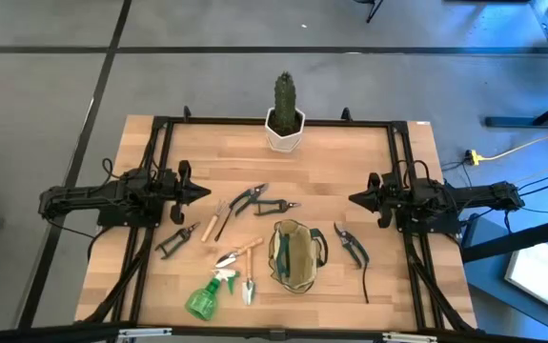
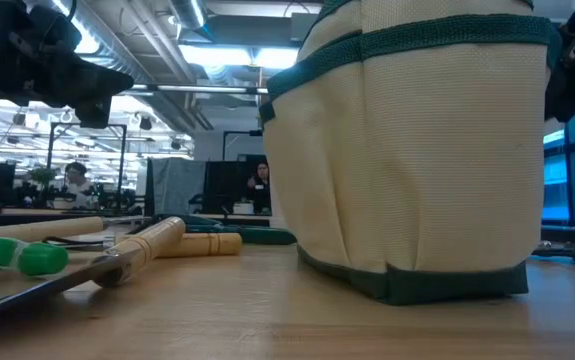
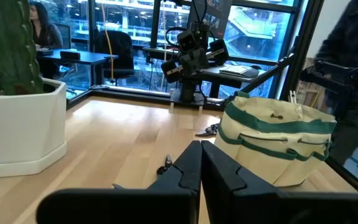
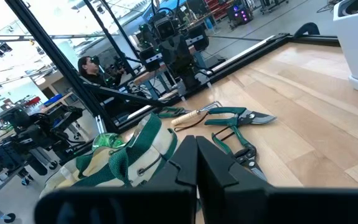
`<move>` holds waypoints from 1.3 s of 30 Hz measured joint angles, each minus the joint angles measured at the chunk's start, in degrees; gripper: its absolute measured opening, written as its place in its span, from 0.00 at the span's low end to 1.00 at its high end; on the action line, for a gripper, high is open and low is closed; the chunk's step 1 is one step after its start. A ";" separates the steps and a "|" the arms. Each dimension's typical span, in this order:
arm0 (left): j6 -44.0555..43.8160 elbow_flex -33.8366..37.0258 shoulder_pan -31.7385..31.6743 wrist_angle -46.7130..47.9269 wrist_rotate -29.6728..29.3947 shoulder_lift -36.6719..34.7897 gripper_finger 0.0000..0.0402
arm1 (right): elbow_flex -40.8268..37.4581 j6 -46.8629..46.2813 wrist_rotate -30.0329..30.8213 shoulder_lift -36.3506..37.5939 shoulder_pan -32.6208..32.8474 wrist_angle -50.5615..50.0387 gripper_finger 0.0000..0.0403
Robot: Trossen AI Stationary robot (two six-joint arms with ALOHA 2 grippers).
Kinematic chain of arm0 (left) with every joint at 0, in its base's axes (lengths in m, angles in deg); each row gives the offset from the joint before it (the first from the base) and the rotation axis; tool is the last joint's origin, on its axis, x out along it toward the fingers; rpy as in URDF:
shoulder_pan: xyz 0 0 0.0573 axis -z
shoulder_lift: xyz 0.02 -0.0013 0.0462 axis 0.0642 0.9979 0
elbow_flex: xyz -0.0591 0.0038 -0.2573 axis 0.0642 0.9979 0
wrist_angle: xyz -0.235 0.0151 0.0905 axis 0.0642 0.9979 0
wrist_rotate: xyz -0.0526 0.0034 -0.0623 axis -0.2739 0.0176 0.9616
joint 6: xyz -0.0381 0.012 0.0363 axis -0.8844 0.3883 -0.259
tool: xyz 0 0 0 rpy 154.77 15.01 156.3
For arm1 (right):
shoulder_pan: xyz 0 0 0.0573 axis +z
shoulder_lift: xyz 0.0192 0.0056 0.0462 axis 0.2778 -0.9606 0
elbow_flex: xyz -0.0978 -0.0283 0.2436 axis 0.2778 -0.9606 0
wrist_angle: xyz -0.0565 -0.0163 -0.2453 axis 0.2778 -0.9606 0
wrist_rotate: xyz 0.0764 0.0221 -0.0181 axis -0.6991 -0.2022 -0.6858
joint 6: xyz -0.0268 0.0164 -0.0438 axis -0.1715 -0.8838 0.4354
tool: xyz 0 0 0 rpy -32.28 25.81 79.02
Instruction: Pick & Place Garden tools in Gardening bag
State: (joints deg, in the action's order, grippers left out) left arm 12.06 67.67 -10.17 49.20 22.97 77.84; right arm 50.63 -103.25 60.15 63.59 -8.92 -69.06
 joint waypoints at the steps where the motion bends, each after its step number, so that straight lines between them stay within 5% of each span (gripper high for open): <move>1: 0.01 0.00 0.01 0.01 0.02 -0.01 0.00 | 0.00 0.00 0.00 0.01 0.02 0.00 0.00; 27: 0.00 -0.01 -0.02 0.00 0.00 0.00 0.00 | 0.00 0.00 0.06 0.00 -0.01 0.03 0.00; 39: 0.00 -0.01 0.01 0.01 0.01 0.00 0.00 | 0.00 -9.02 7.07 0.01 -0.01 6.37 0.00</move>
State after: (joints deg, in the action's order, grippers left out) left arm 12.05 67.66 -10.16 49.20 22.98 77.84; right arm 50.63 -112.27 67.22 63.60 -8.93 -62.69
